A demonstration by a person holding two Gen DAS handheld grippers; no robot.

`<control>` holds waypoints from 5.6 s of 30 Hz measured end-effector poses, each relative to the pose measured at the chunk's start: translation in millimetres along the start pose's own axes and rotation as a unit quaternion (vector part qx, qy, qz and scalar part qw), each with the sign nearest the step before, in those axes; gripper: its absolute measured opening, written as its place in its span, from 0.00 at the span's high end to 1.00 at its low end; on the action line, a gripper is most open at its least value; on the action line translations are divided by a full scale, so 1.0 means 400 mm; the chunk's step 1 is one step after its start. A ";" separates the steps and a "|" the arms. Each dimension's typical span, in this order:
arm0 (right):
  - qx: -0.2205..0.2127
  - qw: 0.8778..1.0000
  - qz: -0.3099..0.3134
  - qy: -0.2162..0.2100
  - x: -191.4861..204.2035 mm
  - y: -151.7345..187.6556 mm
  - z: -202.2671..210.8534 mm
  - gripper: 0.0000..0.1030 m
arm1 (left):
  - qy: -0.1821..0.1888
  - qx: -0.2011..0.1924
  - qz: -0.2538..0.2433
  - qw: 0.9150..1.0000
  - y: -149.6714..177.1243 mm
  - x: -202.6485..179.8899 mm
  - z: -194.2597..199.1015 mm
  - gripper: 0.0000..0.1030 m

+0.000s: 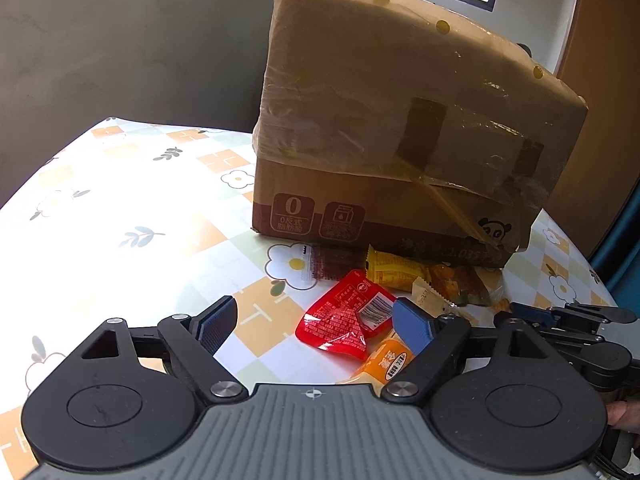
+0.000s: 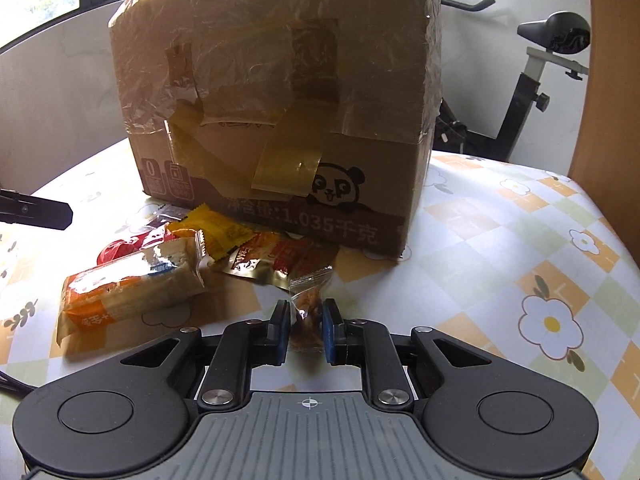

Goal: Organize snacks
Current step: 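Grasp the small pastry packet with right tool while left tool grasps orange-and-white bar, then lift the orange-and-white bar with left tool while right tool lifts pastry over box, then open left tool over the box while right tool releases pastry inside, then move both tools back down toward the remaining snacks beside the box, then grasp the red candy wrapper with left tool while right tool grasps yellow candy packet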

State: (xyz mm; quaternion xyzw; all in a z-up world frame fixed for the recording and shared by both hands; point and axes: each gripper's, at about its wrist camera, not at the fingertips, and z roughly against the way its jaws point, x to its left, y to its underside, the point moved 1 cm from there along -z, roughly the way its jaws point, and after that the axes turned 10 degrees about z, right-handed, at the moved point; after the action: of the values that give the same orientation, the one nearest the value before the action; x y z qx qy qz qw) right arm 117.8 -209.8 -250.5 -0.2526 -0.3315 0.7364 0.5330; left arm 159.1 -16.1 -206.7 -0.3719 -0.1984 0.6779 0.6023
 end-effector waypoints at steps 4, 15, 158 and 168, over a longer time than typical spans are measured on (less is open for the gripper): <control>-0.004 1.000 0.008 0.005 0.009 0.003 -0.001 0.83 | 0.012 -0.001 -0.017 1.000 0.002 -0.012 -0.003 0.17; -0.006 1.000 0.003 0.002 0.009 0.003 -0.001 0.83 | 0.046 0.008 -0.076 0.996 0.028 -0.070 -0.023 0.17; 0.003 0.993 -0.113 -0.015 -0.034 -0.034 0.055 0.71 | 0.027 0.047 -0.033 0.998 0.010 0.005 -0.144 0.57; 0.006 0.997 0.029 -0.074 0.098 -0.142 -0.064 0.62 | 0.006 0.021 0.017 1.000 0.016 0.120 -0.084 0.58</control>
State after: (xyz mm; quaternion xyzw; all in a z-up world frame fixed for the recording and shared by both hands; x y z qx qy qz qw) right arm 159.5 -154.9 -224.7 -0.2039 -0.3577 0.7704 0.4868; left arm 180.0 23.0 -245.8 -0.3662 -0.1739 0.6899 0.5997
